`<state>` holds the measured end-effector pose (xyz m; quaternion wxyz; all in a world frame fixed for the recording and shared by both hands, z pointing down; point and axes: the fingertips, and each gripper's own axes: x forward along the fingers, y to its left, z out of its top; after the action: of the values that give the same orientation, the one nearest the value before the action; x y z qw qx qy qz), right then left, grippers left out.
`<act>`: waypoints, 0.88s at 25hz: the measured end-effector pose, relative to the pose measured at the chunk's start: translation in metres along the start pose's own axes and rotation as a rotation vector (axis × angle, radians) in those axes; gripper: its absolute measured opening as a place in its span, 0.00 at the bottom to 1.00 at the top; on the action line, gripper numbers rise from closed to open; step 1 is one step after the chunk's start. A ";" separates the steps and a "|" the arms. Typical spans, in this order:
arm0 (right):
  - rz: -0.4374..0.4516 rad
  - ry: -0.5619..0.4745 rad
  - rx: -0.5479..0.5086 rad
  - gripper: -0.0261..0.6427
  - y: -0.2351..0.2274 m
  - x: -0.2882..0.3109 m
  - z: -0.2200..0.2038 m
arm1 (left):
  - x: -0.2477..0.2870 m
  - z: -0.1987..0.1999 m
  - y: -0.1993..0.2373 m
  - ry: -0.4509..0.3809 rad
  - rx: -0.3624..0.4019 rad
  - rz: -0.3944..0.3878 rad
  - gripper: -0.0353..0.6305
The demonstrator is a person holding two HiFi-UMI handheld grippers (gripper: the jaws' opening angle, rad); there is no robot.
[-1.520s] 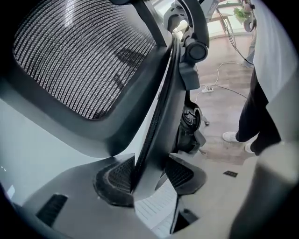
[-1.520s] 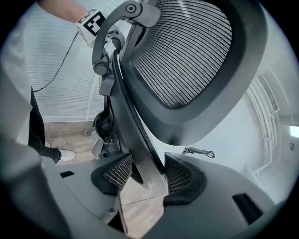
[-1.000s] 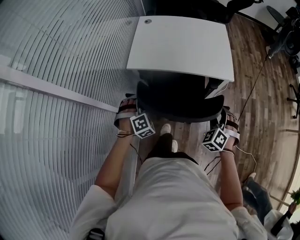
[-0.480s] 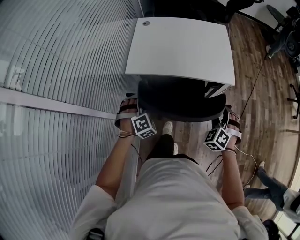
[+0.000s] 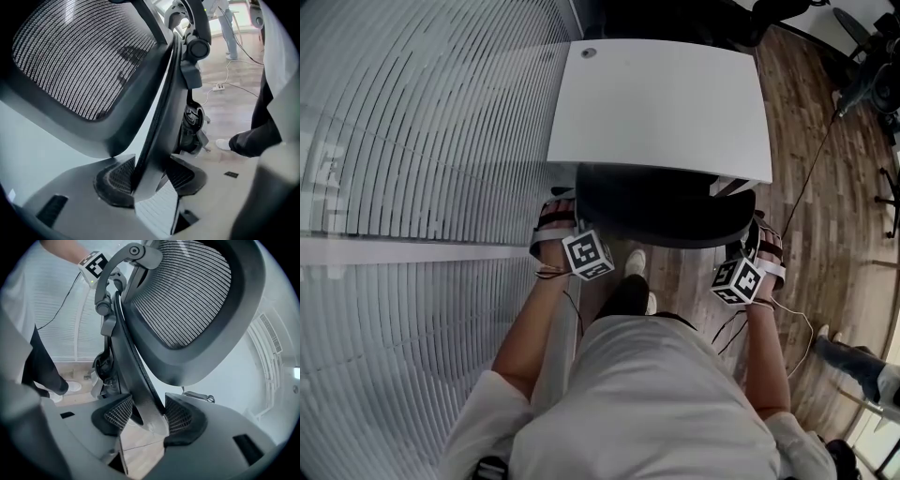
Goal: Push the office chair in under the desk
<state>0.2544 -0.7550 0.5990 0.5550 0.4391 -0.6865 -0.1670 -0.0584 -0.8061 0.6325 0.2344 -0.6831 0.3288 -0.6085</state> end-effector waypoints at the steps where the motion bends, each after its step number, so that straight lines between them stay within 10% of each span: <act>1: -0.001 0.000 0.001 0.39 -0.002 0.003 0.001 | 0.003 0.000 0.003 0.000 0.000 0.004 0.38; 22: -0.006 0.020 0.008 0.39 -0.034 0.048 0.012 | 0.043 0.009 0.042 -0.019 0.008 0.022 0.38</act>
<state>0.2576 -0.8147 0.5999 0.5595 0.4450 -0.6803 -0.1618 -0.0542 -0.8670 0.6302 0.2469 -0.6843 0.3318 -0.6006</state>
